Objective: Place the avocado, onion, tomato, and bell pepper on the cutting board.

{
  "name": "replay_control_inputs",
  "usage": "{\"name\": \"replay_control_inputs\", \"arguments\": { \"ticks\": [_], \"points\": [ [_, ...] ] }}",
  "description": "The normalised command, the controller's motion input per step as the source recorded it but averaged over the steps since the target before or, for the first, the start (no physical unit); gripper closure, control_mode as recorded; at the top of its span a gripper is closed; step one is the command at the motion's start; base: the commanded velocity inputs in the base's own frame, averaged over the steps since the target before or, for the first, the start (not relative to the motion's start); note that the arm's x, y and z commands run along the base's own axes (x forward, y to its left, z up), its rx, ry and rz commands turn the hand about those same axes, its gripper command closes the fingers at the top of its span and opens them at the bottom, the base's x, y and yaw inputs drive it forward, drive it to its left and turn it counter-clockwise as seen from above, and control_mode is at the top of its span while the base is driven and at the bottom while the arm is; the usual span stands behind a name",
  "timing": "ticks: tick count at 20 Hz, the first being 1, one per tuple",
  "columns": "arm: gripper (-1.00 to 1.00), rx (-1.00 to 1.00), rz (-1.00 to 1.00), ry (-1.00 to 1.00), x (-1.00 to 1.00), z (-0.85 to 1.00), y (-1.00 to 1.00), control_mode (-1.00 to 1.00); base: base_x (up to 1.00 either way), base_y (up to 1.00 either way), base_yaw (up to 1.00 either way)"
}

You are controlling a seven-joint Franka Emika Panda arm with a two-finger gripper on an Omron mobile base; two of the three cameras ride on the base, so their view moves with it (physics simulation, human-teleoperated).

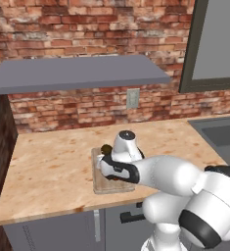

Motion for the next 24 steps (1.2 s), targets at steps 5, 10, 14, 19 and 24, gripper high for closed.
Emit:
{"name": "replay_control_inputs", "arguments": {
  "ticks": [5,10,14,19,24],
  "points": [
    [-1.0,0.0,0.0,0.0,-0.12,-0.04,-0.22,-1.0,0.0,0.0,0.0],
    [-1.0,0.0,0.0,0.0,0.0,0.0,0.0,-1.0,0.0,0.0,0.0],
    [-1.0,0.0,0.0,0.0,0.0,-0.02,0.0,-1.0,0.0,0.0,0.0],
    [-1.0,0.0,0.0,-0.04,0.0,0.16,-0.1,-1.0,0.0,0.0,0.0],
    [-1.0,0.0,0.0,-0.03,0.0,0.56,-0.07,-1.0,0.0,0.0,0.0]
  ]
}}
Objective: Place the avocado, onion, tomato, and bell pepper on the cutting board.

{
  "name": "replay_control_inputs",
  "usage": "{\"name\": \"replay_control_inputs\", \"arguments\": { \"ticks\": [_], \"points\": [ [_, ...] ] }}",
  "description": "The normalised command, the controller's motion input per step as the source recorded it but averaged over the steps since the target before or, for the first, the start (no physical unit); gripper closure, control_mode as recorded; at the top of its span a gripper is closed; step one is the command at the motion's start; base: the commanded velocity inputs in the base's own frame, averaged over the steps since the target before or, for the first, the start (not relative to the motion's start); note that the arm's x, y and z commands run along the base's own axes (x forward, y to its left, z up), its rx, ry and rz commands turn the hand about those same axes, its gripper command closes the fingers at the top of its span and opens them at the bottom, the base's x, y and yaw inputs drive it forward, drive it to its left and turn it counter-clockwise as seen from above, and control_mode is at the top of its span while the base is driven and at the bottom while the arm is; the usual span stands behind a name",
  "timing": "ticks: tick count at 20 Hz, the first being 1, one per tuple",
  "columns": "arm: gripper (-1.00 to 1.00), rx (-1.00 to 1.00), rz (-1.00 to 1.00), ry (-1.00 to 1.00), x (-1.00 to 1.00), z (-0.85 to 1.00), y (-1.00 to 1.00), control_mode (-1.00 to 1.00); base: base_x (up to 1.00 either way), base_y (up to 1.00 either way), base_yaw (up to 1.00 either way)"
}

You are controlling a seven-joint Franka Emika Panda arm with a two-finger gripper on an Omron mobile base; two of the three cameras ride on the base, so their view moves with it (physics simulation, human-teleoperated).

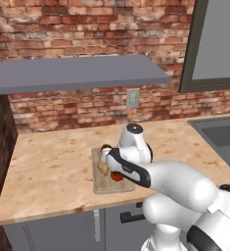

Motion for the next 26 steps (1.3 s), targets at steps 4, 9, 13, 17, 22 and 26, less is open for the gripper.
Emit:
{"name": "replay_control_inputs", "arguments": {
  "ticks": [4,9,13,17,22,26],
  "points": [
    [-1.0,0.0,0.03,-0.11,-0.06,0.82,-0.03,-1.0,0.0,0.0,0.0],
    [-1.0,0.0,0.03,-0.13,-0.25,0.92,0.0,-1.0,0.0,0.0,0.0],
    [-1.0,0.0,0.02,-0.14,-0.36,0.82,0.0,-1.0,0.0,0.0,0.0],
    [-1.0,0.0,0.01,-0.13,-0.37,0.66,0.0,-1.0,0.0,0.0,0.0],
    [-1.0,0.0,0.0,-0.14,-0.46,0.51,0.0,-1.0,0.0,0.0,0.0],
    [-1.0,0.0,0.0,-0.21,-0.73,0.31,0.0,-1.0,0.0,0.0,0.0]
  ]
}}
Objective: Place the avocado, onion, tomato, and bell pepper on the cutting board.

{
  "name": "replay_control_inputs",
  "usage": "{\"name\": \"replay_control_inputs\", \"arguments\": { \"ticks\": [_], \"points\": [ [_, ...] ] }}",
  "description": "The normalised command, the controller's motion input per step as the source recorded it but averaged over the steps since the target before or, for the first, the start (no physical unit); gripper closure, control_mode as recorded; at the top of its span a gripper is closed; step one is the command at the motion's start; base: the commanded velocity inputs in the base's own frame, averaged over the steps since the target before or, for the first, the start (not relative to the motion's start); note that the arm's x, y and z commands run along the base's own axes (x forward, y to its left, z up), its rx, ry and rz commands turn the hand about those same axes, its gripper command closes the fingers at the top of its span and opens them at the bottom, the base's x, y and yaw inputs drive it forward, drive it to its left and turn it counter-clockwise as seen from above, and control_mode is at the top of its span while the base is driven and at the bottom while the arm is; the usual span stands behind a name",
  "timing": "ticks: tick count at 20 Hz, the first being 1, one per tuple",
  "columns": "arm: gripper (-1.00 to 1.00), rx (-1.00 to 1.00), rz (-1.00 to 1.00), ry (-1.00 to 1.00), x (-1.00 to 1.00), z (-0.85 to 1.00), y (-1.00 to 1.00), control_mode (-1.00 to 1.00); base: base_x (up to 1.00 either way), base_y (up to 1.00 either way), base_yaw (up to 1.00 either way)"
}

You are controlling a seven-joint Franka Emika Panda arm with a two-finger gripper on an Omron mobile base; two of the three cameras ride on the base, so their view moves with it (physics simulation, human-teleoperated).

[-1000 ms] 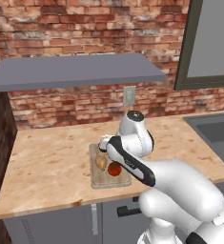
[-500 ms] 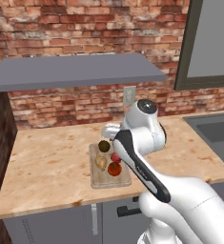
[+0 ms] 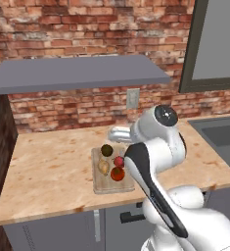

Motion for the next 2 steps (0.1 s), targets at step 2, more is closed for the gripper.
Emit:
{"name": "replay_control_inputs", "arguments": {
  "ticks": [2],
  "points": [
    [-1.0,0.0,0.0,-0.28,-0.85,0.21,0.01,-1.0,0.0,0.0,0.0]
  ]
}}
